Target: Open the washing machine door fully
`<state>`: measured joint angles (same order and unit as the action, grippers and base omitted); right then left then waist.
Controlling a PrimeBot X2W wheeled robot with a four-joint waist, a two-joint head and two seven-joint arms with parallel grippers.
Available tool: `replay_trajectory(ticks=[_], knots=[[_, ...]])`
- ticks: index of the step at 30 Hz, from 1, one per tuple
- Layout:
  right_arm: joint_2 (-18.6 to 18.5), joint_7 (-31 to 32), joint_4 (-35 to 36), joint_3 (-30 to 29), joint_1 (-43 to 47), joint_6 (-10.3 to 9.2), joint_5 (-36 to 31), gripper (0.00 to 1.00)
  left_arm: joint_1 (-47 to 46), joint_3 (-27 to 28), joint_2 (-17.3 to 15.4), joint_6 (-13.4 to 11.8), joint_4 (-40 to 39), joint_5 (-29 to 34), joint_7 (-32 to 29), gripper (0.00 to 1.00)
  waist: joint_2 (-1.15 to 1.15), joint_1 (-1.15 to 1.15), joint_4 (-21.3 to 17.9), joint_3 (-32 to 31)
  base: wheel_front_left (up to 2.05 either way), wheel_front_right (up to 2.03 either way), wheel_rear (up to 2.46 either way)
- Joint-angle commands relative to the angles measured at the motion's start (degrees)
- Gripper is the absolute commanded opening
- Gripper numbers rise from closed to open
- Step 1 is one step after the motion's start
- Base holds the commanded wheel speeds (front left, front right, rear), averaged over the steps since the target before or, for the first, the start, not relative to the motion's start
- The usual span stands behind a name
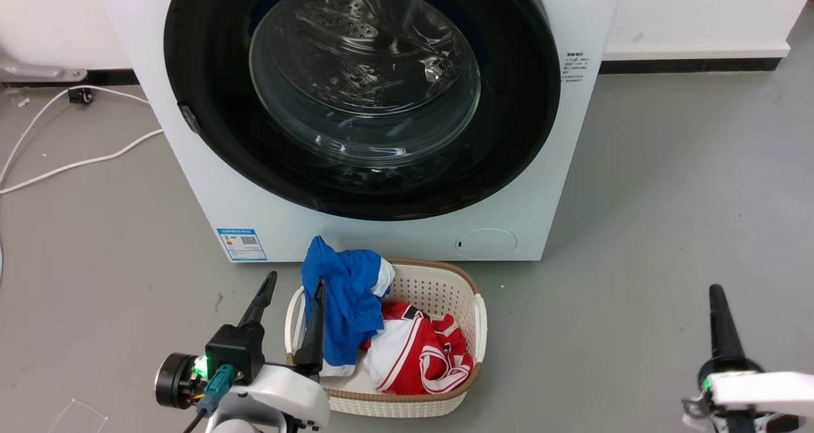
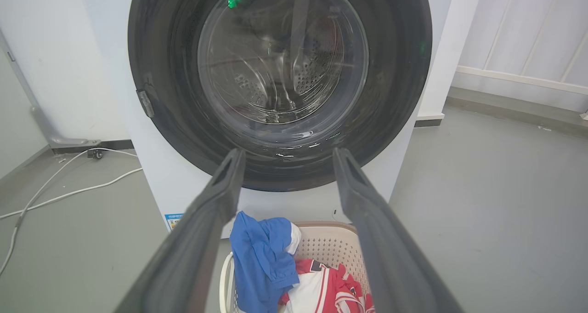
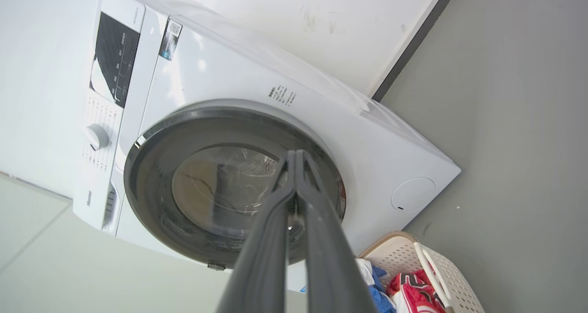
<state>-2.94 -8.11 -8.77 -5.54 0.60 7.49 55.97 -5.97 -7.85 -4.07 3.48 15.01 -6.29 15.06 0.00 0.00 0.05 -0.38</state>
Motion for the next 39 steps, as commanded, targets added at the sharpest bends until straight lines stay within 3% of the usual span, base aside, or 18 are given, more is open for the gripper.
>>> replay_trajectory(ticks=[1,2,3,5,6,14,20,26,31,39], knots=[[0.1,0.1,-0.5,-0.3,-1.2,0.00,5.9,0.00,0.4,0.2,0.2,-0.1,0.0,0.0,0.2,1.00,0.00,0.00,-0.1,0.1,0.00,0.00,0.00],[0.1,0.7,-1.0,-1.1,-2.8,0.01,17.4,0.00,0.4,0.3,0.2,-0.1,-0.1,0.0,0.2,1.00,0.00,0.00,-0.2,0.2,0.00,0.00,0.00],[0.1,0.7,-1.0,-1.1,-2.8,0.01,17.4,0.00,0.4,0.3,0.2,-0.1,-0.1,0.0,0.2,1.00,0.00,0.00,-0.2,0.2,0.00,0.00,0.00],[0.1,1.2,-1.8,-2.7,-4.4,0.01,25.3,0.00,0.3,0.4,0.3,-0.1,-0.2,0.0,0.2,1.00,0.00,0.00,-0.3,0.5,0.00,0.00,0.00],[0.1,2.8,-2.9,-5.5,-8.0,0.01,35.2,0.00,-0.4,0.3,0.5,-0.1,-0.8,0.2,0.2,1.00,0.00,0.00,-0.4,1.6,0.00,0.00,0.00],[-5.0,8.3,-11.8,-9.3,-22.2,0.01,47.1,0.00,-2.9,0.2,0.8,-0.5,-2.8,1.0,0.2,1.00,0.00,0.00,-0.1,6.0,0.00,0.00,0.00],[-13.3,12.9,-24.0,-5.9,-36.1,0.01,49.2,0.00,-5.4,-0.5,1.0,-0.4,-4.3,1.6,0.2,1.00,0.00,0.00,1.2,10.1,0.00,0.00,0.00],[-20.1,20.4,-34.1,2.2,-49.8,0.01,46.6,0.00,-8.1,-1.8,1.1,-0.5,-6.4,1.6,0.2,1.00,0.00,0.00,3.1,14.8,0.00,0.00,0.00],[-21.9,27.7,-41.3,9.9,-59.8,0.01,43.1,0.00,-9.9,-3.2,1.2,-1.0,-8.2,1.9,0.2,1.00,0.00,0.00,4.3,18.0,0.00,0.00,0.00],[-19.5,31.4,-48.8,16.7,-73.0,0.01,38.5,0.00,-12.3,-5.6,1.2,-2.5,-10.2,0.7,0.2,1.00,0.00,0.00,5.7,22.9,0.00,0.00,0.00]])
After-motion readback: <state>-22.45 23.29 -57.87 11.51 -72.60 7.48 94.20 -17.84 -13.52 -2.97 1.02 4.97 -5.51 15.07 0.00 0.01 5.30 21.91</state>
